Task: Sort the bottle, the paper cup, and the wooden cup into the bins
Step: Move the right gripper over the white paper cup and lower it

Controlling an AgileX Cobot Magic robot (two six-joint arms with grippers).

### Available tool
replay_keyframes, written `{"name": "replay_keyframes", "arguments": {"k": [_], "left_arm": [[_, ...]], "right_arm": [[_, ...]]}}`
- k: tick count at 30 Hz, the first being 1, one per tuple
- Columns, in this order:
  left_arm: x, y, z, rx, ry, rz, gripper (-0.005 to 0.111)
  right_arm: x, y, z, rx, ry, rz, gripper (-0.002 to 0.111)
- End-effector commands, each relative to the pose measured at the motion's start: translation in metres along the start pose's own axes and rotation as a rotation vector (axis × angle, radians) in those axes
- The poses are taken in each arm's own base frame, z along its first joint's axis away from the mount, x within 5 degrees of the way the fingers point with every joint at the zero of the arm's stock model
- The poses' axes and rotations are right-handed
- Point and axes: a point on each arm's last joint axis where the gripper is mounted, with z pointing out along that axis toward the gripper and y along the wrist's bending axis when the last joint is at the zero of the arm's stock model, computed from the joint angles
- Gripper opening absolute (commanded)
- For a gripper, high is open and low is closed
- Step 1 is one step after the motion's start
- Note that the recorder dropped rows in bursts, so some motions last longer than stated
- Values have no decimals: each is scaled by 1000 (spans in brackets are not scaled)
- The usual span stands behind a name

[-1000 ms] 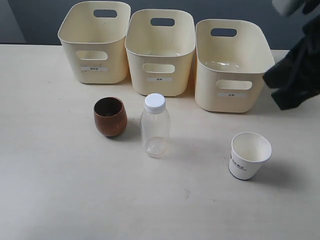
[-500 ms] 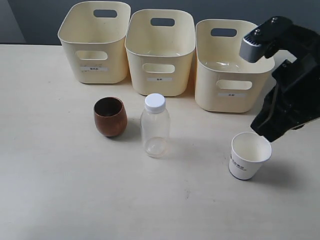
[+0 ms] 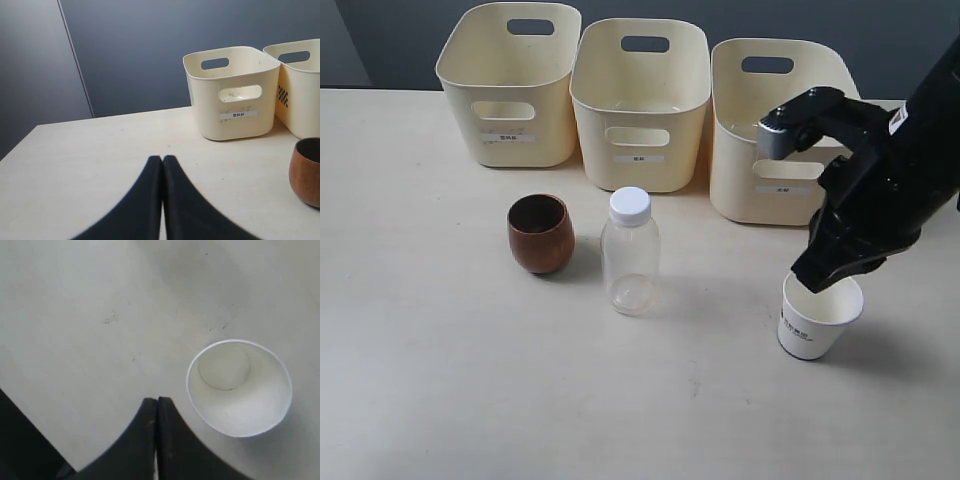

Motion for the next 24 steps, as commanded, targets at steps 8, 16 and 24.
{"name": "replay_keyframes", "arguments": {"k": [8,16,24], "left_arm": [[0,0,0,-2,-10,-2,0],[0,0,0,-2,-10,-2,0],[0,0,0,-2,-10,-2,0]], "right_arm": [[-8,-11,14,30,6,-5,7],[-11,-12,23,0,18,15,62],[-13,-16,33,-18,44,28,61]]}}
